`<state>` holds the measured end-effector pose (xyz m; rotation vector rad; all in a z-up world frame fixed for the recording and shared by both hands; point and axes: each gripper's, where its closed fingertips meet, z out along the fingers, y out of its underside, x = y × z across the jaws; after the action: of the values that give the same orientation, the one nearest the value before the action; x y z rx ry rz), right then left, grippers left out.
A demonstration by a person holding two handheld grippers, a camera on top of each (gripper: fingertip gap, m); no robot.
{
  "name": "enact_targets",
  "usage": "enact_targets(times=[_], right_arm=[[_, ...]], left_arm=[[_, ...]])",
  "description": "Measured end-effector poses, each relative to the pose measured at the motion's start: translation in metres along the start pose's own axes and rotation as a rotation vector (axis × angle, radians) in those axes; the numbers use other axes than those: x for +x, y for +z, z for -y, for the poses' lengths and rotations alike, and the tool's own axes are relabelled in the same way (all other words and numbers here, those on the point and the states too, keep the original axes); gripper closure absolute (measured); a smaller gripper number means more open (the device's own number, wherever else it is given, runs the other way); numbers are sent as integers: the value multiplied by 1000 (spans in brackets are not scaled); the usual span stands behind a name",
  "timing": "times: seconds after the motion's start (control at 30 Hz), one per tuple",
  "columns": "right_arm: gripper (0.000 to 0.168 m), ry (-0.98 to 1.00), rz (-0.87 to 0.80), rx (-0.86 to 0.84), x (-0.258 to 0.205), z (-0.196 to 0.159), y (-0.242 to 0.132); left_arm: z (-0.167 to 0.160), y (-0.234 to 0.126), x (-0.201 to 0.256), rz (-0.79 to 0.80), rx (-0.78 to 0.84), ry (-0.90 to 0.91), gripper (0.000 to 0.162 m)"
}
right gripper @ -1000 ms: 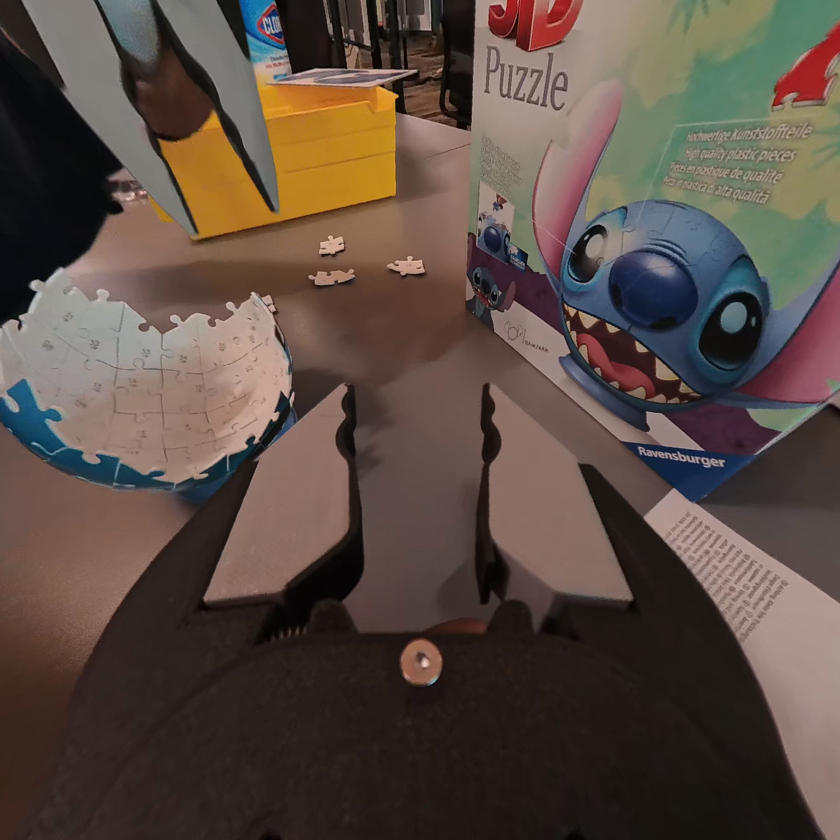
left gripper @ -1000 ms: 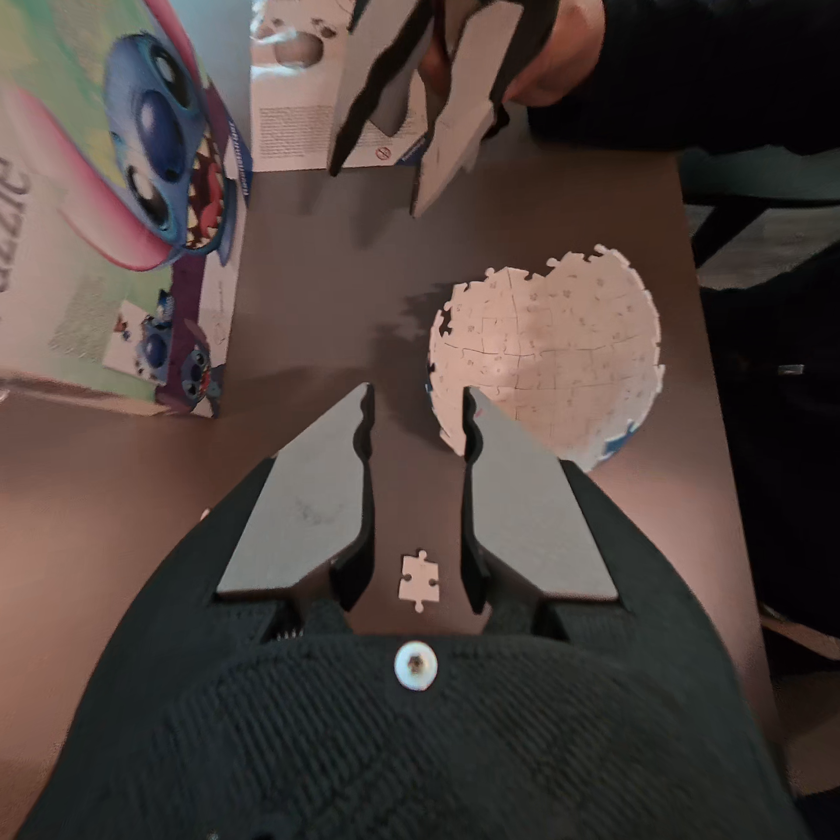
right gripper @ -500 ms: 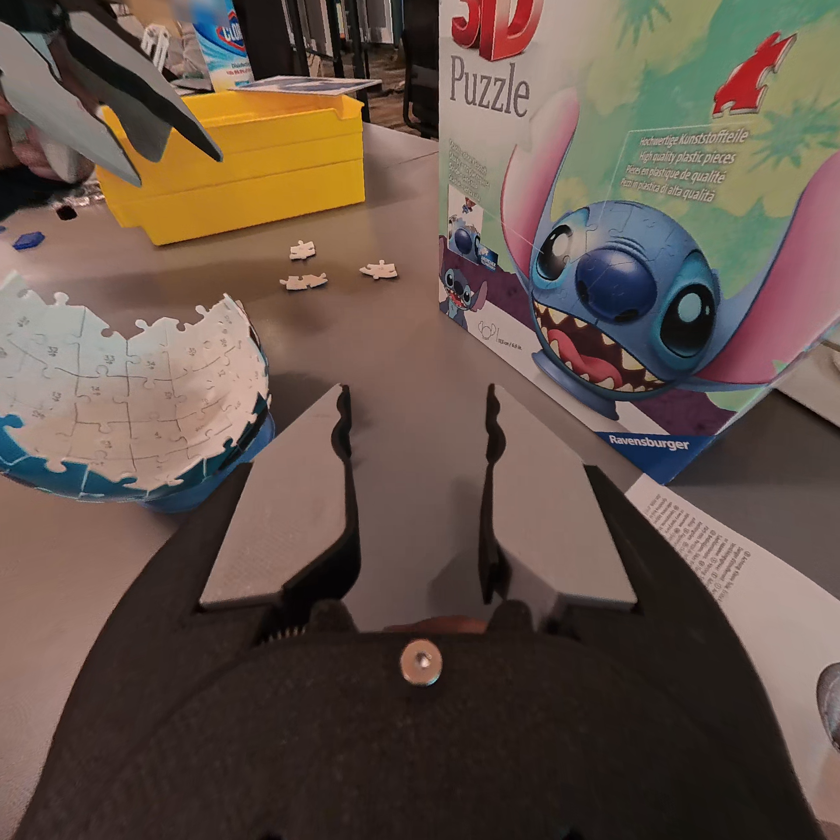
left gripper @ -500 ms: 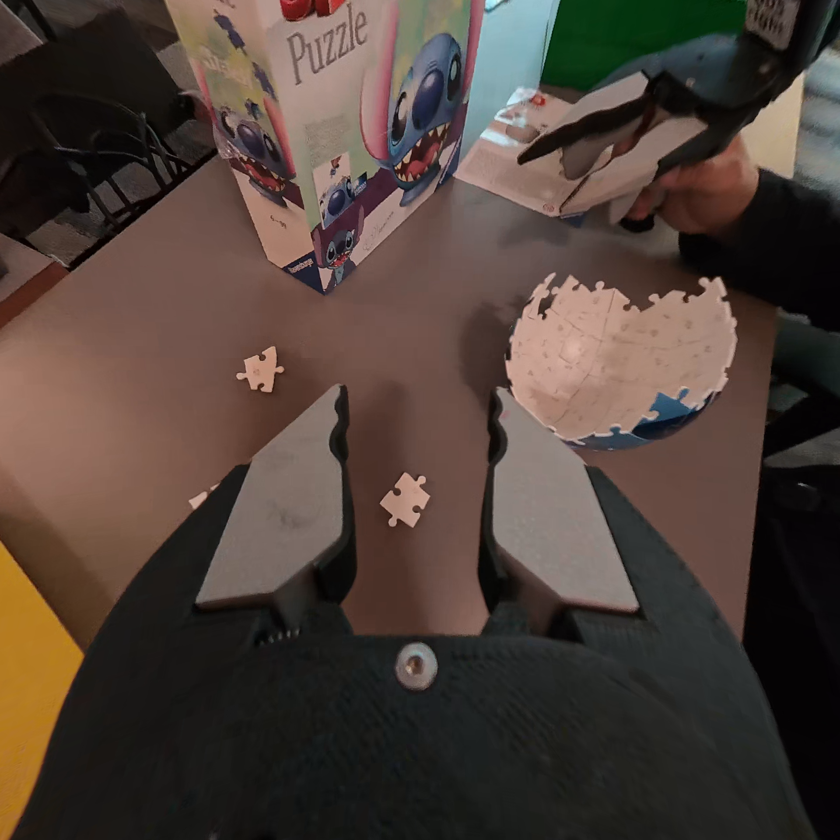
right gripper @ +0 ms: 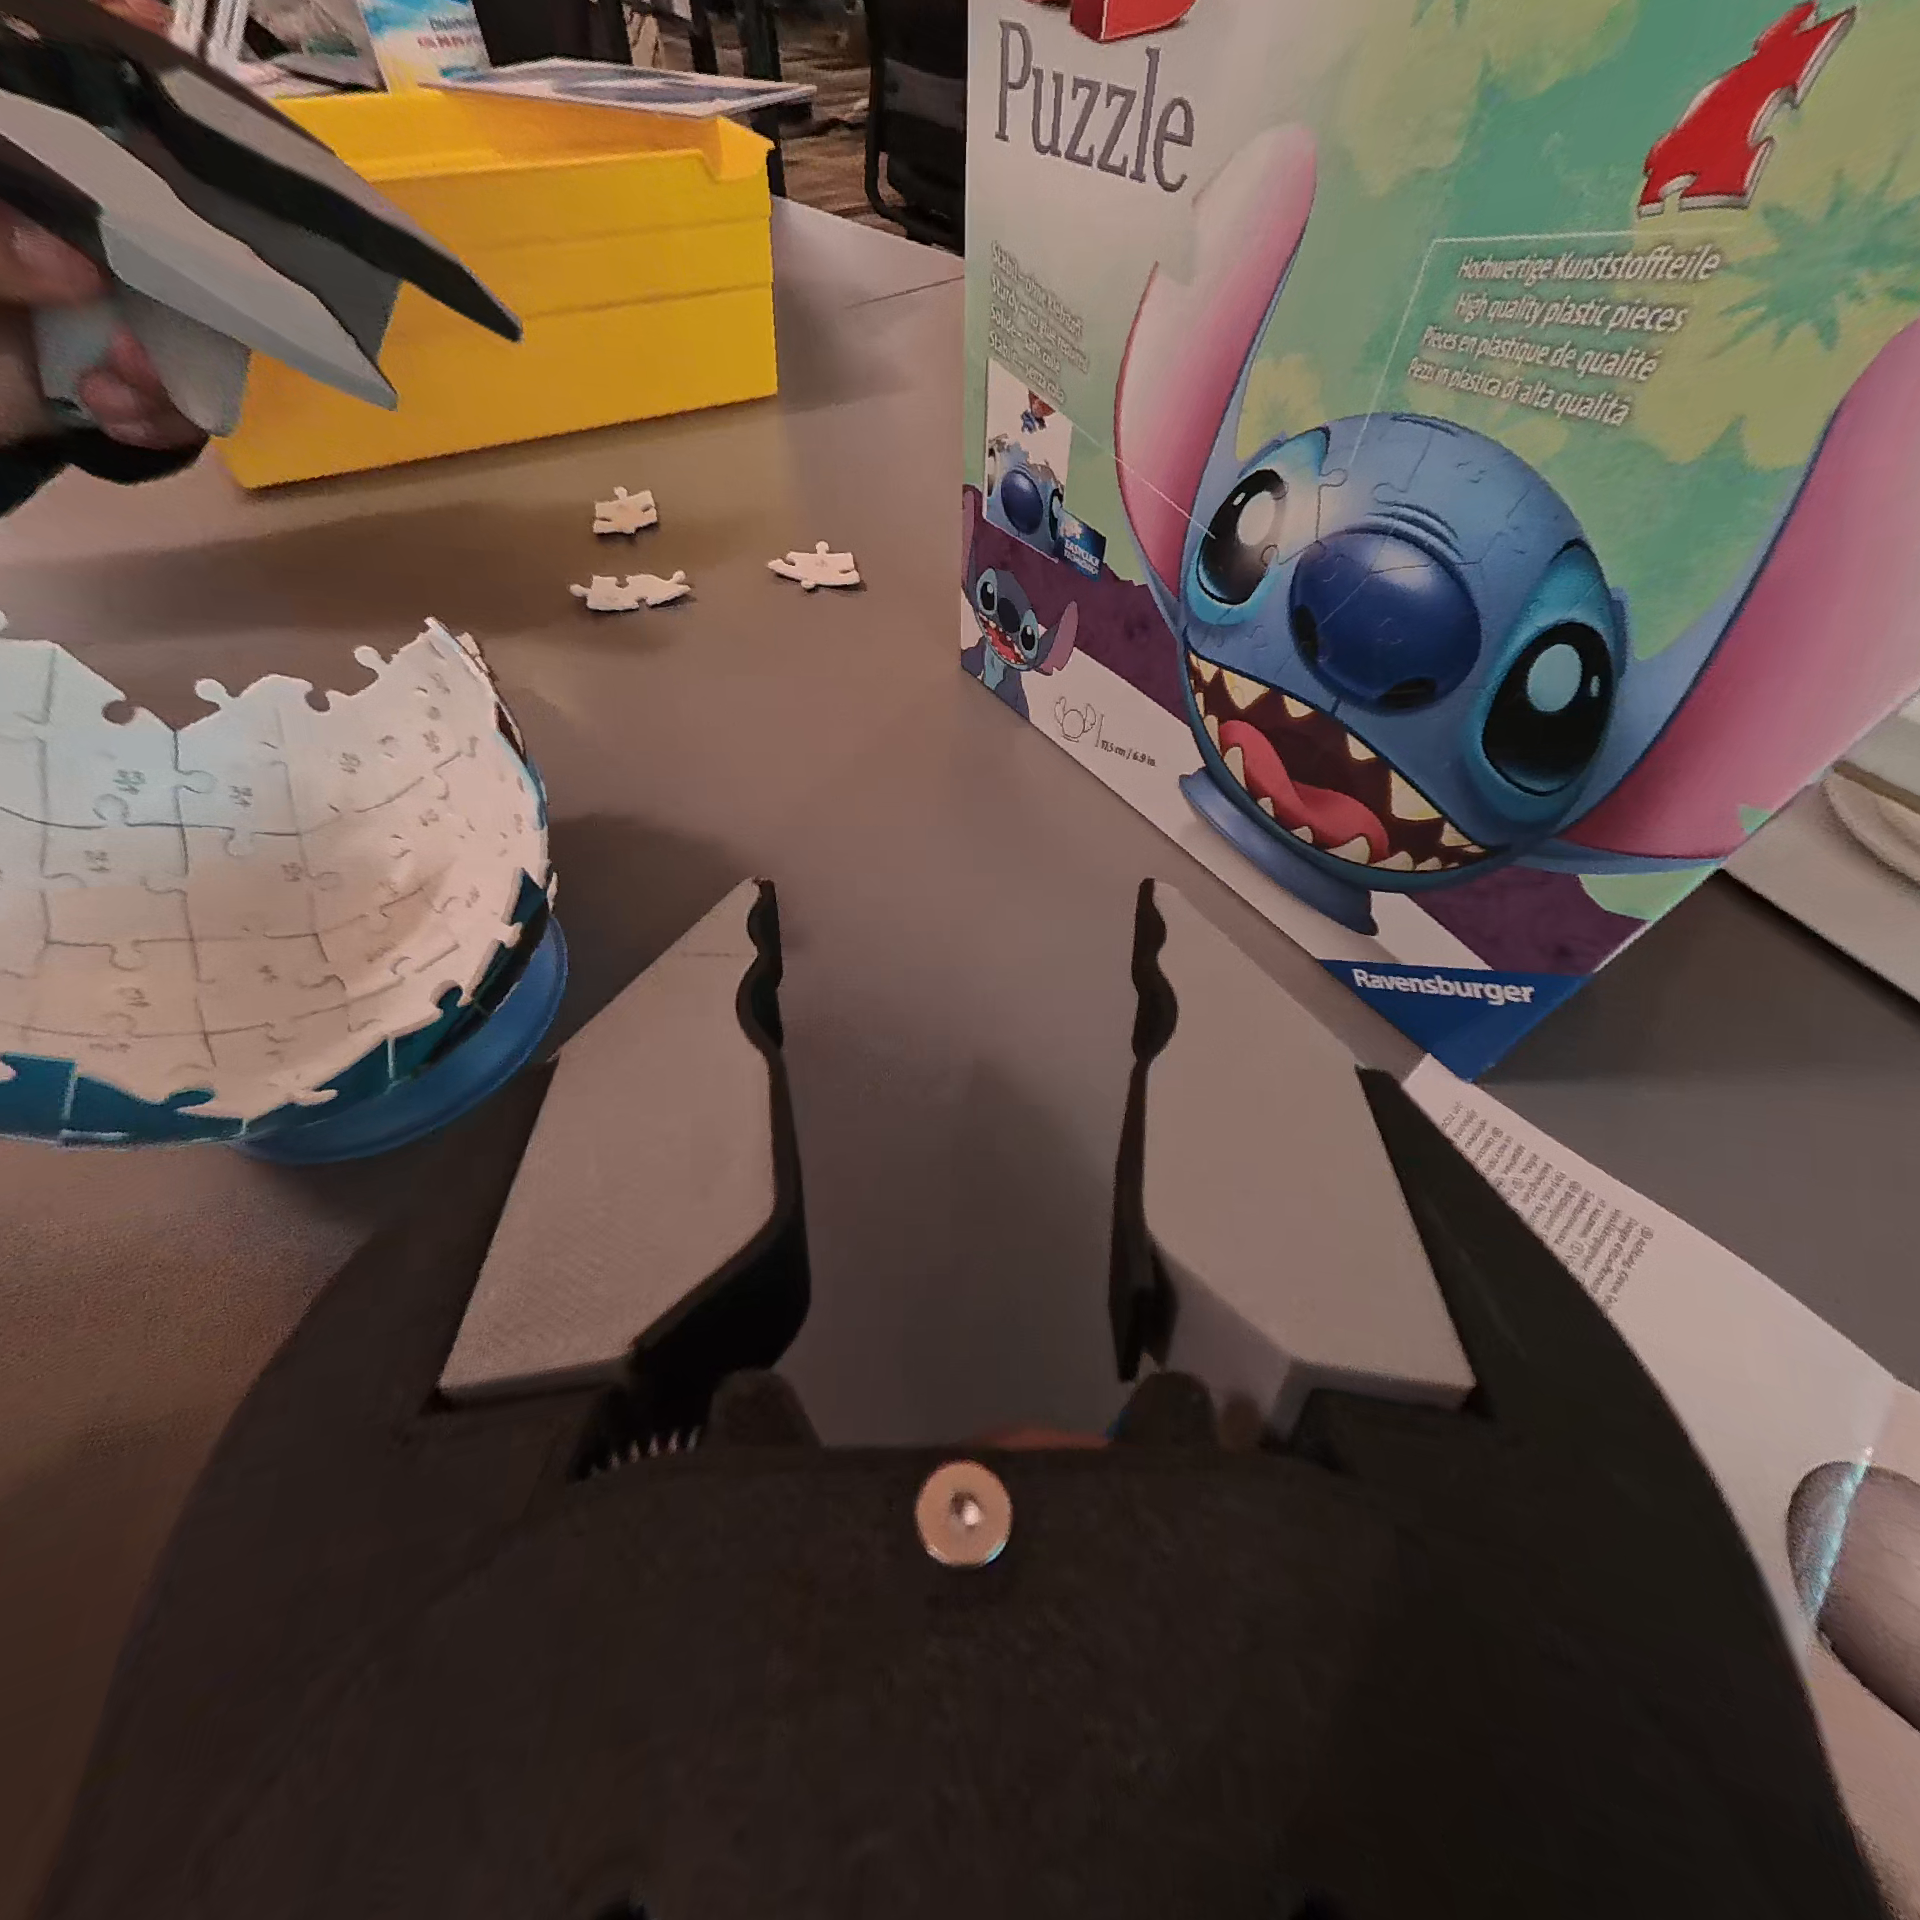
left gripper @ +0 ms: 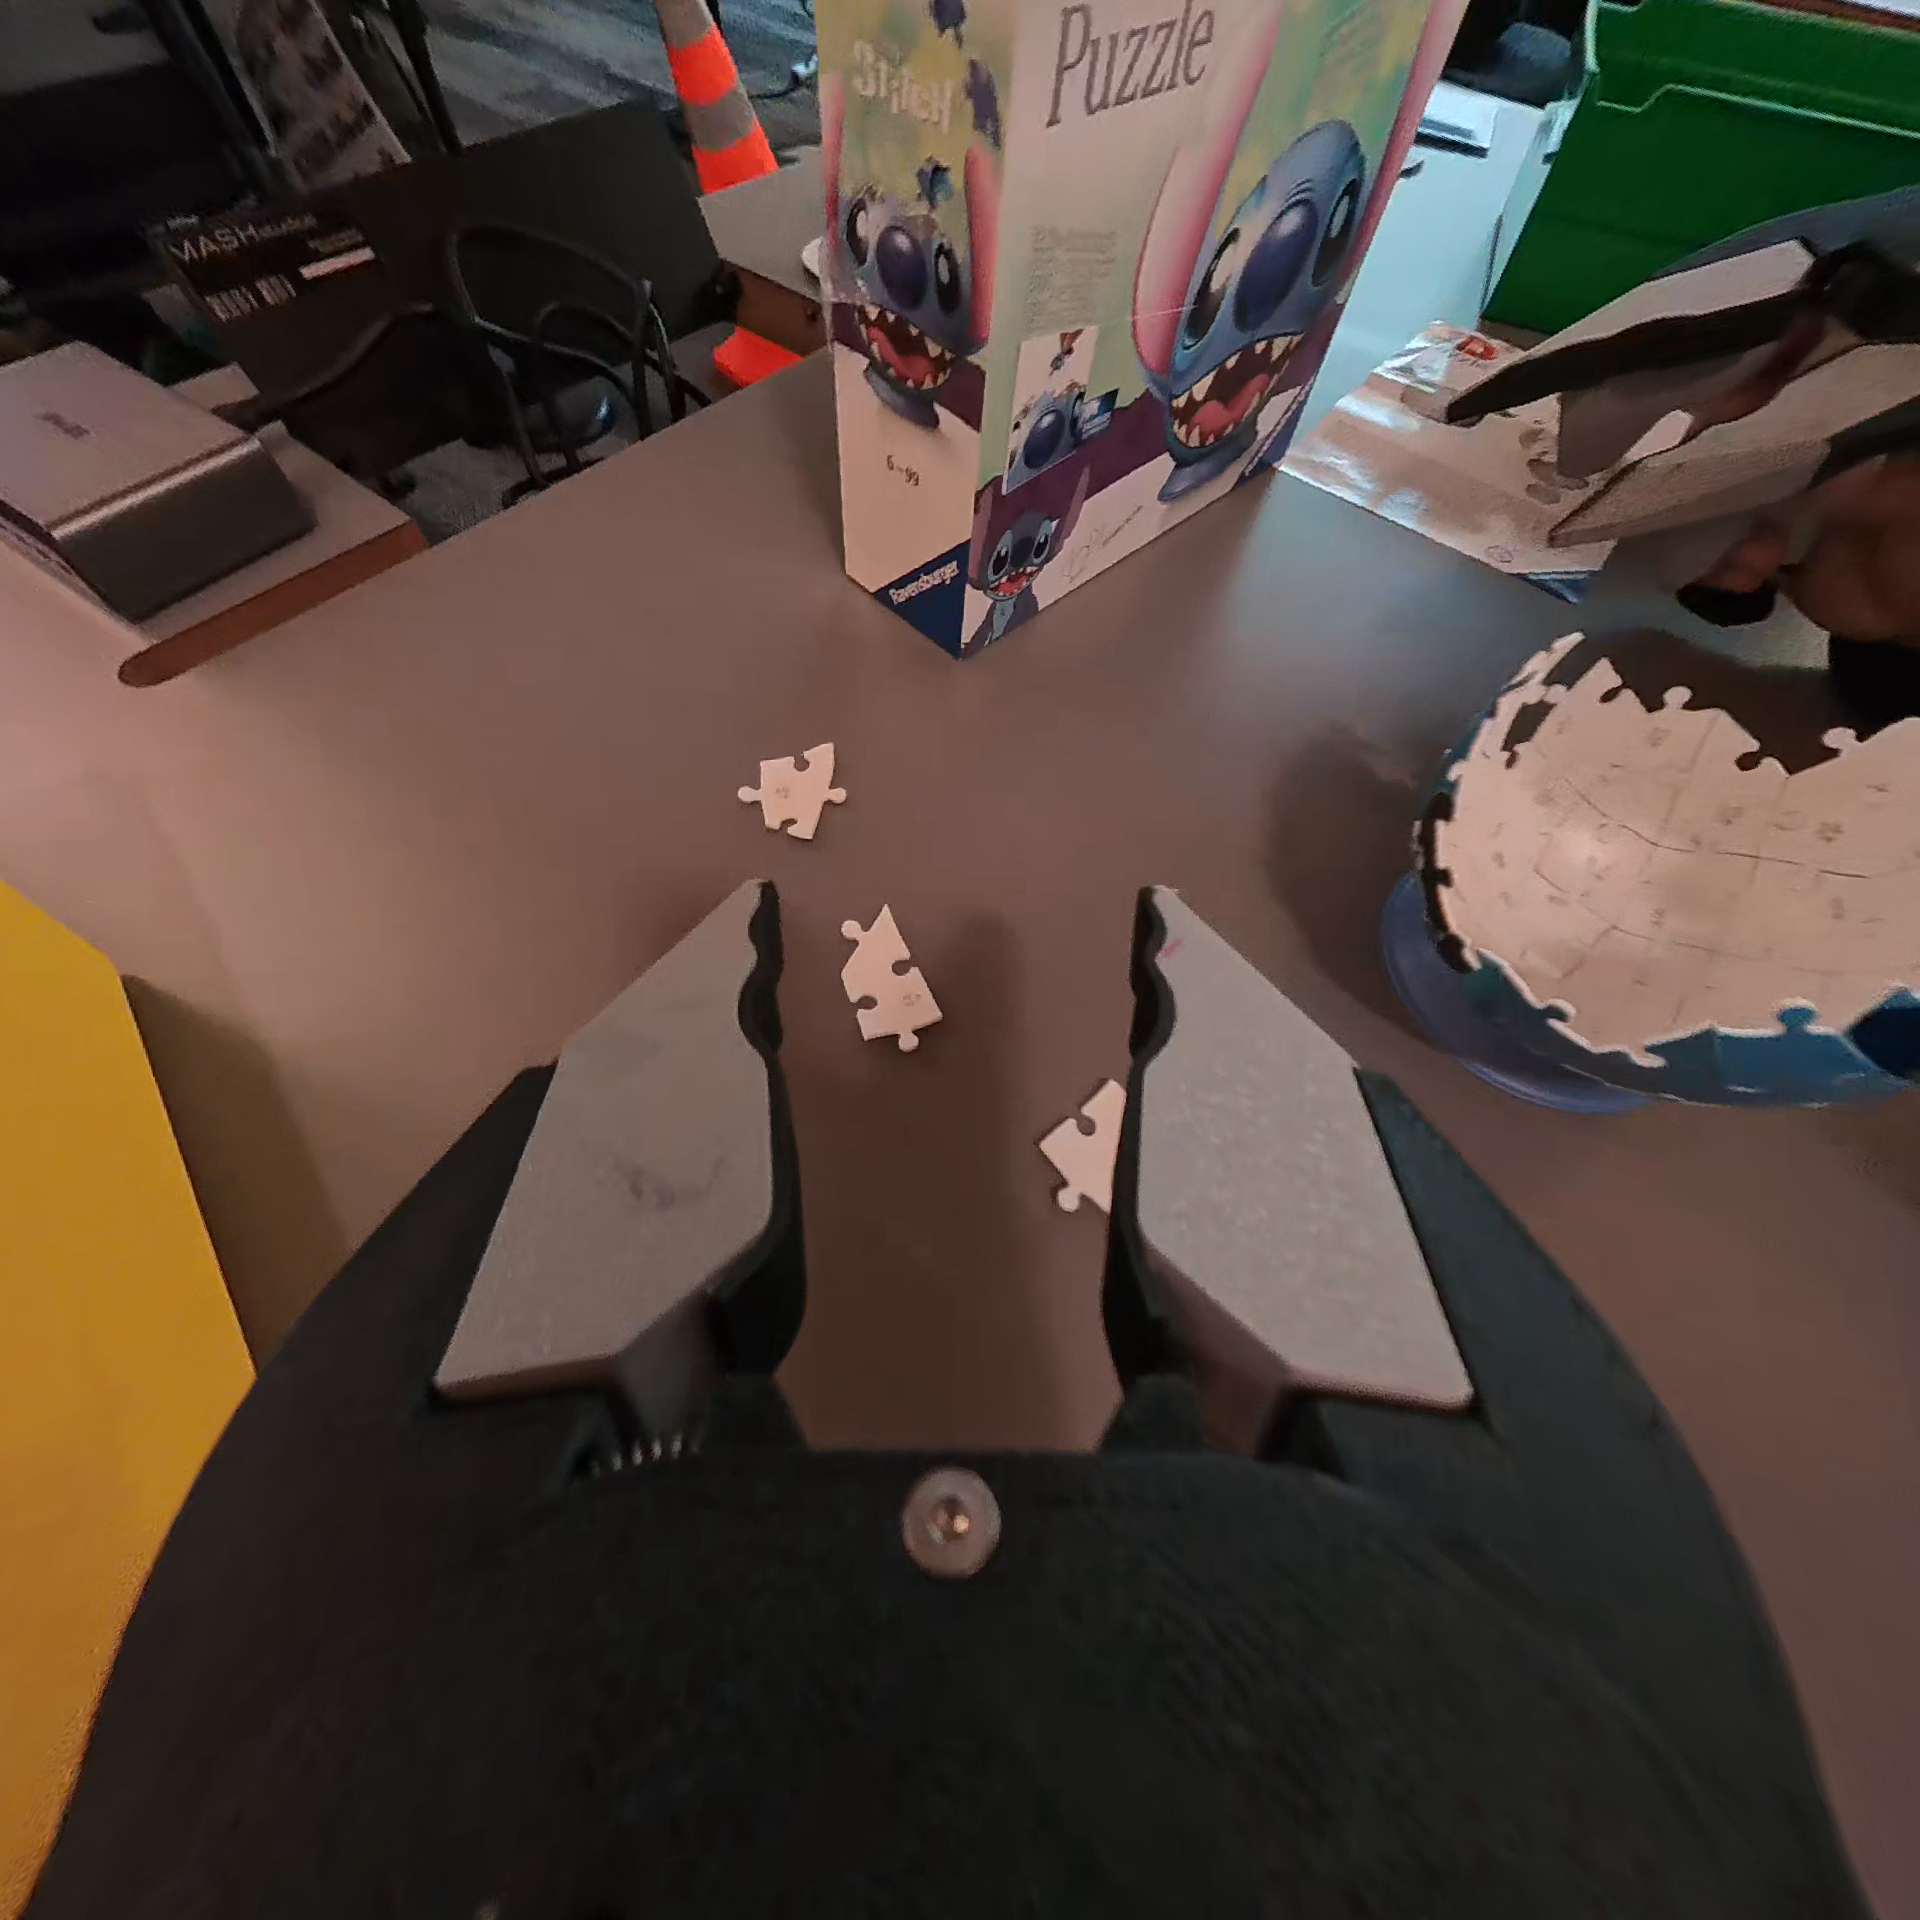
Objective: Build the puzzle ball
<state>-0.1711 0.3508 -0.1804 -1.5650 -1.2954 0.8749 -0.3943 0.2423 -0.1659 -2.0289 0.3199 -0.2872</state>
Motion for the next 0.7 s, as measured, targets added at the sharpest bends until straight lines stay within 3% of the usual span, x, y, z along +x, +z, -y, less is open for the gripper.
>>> enact_targets(times=[0.23,0.43,0.57,0.7], right_arm=[[105,7,14,-17,-4,-3,3],[106,11,38,-36,-8,-8,7],[107,0,23,-55,-5,-12,9],[107,30,43,-58,-6,-13,11]], left_arm=[[-8,5,-9,37,-22,-16,96],[-1,-16,-40,189,-5,37,96],[18,-41,-51,238,91,1,96],[33,-45,-33,163,182,-7,101]])
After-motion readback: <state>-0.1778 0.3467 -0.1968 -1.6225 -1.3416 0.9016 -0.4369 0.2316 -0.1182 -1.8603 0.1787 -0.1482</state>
